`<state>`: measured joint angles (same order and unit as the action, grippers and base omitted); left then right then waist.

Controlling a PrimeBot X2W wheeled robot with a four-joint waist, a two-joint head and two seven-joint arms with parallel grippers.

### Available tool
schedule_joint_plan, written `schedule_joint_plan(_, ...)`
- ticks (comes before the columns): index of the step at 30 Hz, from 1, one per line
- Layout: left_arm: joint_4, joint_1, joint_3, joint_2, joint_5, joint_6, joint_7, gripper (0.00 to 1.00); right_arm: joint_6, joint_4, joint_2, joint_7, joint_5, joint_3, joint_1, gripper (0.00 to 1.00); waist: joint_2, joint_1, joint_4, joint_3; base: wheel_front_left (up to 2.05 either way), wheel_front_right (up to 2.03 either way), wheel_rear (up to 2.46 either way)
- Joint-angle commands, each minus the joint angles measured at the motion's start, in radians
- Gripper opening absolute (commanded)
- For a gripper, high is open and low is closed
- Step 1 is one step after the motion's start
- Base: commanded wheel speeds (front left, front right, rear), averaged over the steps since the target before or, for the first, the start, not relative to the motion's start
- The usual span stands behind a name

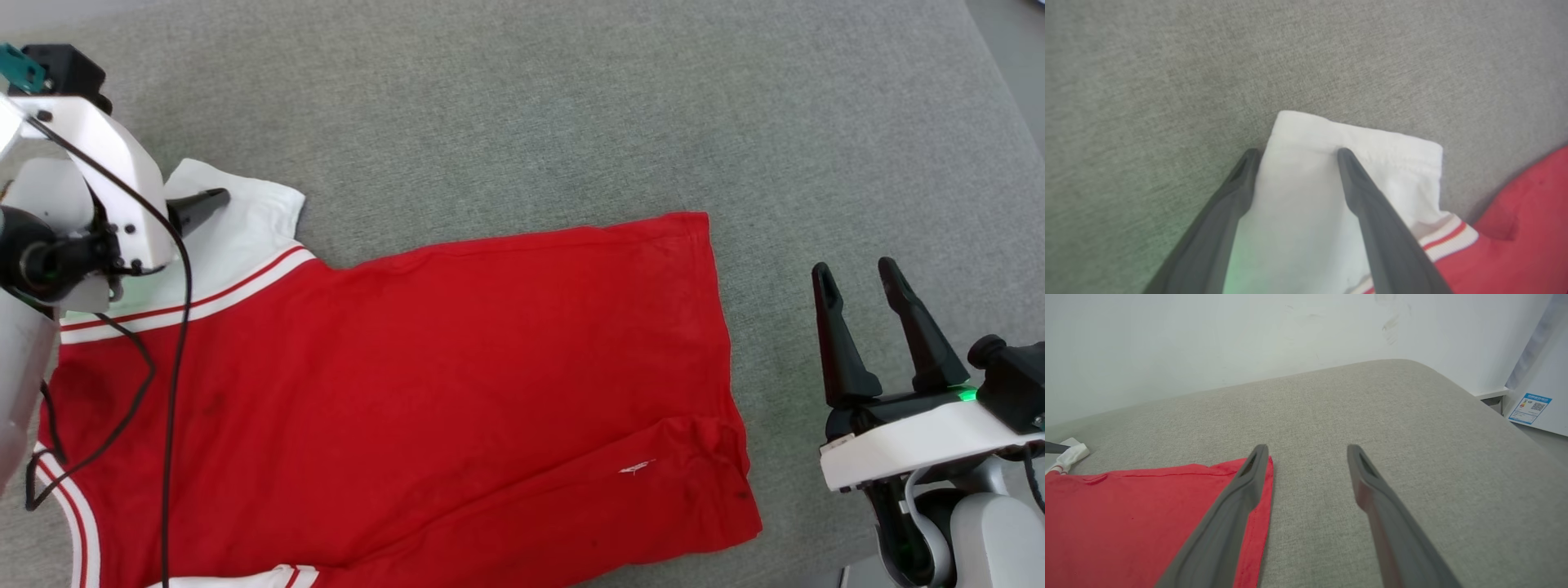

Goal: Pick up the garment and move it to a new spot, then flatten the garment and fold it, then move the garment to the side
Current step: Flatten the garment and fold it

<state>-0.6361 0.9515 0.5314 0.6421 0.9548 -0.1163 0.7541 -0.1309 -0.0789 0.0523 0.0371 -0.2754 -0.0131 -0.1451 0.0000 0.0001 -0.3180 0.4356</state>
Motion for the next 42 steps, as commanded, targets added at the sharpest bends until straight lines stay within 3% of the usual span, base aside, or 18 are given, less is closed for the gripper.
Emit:
schedule_joint_plan(1,-0.031,-0.023,0.016,-0.016,0.011,0.008,0.036,1.0,0.0,0.007,-0.003,0.008,-0.013,0.003,-0.022,1.0,0.0,-0.0001,-0.01,0.009,0.0,0.0,0.0)
schedule_joint_plan(3,-0.064,-0.046,0.033,-0.028,0.022,0.017,0.085,1.0,0.0,0.016,-0.003,0.01,-0.024,0.007,-0.023,1.0,0.0,-0.0001,-0.017,0.013,0.0,0.0,0.0)
schedule_joint_plan(4,-0.077,-0.059,0.044,-0.033,0.021,0.021,0.101,0.48,0.0,0.021,-0.003,0.01,-0.028,0.007,-0.022,1.0,0.0,-0.0001,-0.02,0.014,0.0,0.0,0.0)
schedule_joint_plan(6,-0.092,-0.075,0.056,-0.047,0.022,0.02,0.11,0.0,0.0,0.031,-0.003,0.004,-0.038,0.008,-0.021,1.0,0.0,-0.0001,-0.024,0.016,0.0,0.0,0.0)
schedule_joint_plan(16,-0.114,-0.043,0.045,-0.072,0.008,0.013,0.013,0.0,0.0,0.089,0.004,-0.114,-0.098,-0.001,-0.043,1.0,0.0,-0.0001,0.003,-0.023,0.0,0.0,0.0)
schedule_joint_plan(26,-0.08,0.025,-0.013,-0.126,0.019,0.02,-0.171,0.0,0.0,0.274,0.135,-0.409,-0.198,-0.004,-0.21,1.0,0.0,-0.0001,0.122,-0.078,0.0,0.0,0.0)
schedule_joint_plan(34,-0.028,0.033,0.003,-0.14,0.009,0.005,-0.216,0.0,0.0,0.368,0.203,-0.636,-0.2,0.074,-0.343,1.0,0.0,-0.0001,0.199,-0.071,0.0,0.0,0.0)
schedule_joint_plan(42,0.011,0.014,0.022,-0.154,0.016,-0.007,-0.248,0.0,0.0,0.503,0.234,-0.771,-0.198,0.18,-0.443,1.0,0.0,-0.0001,0.243,-0.051,0.0,0.0,0.0)
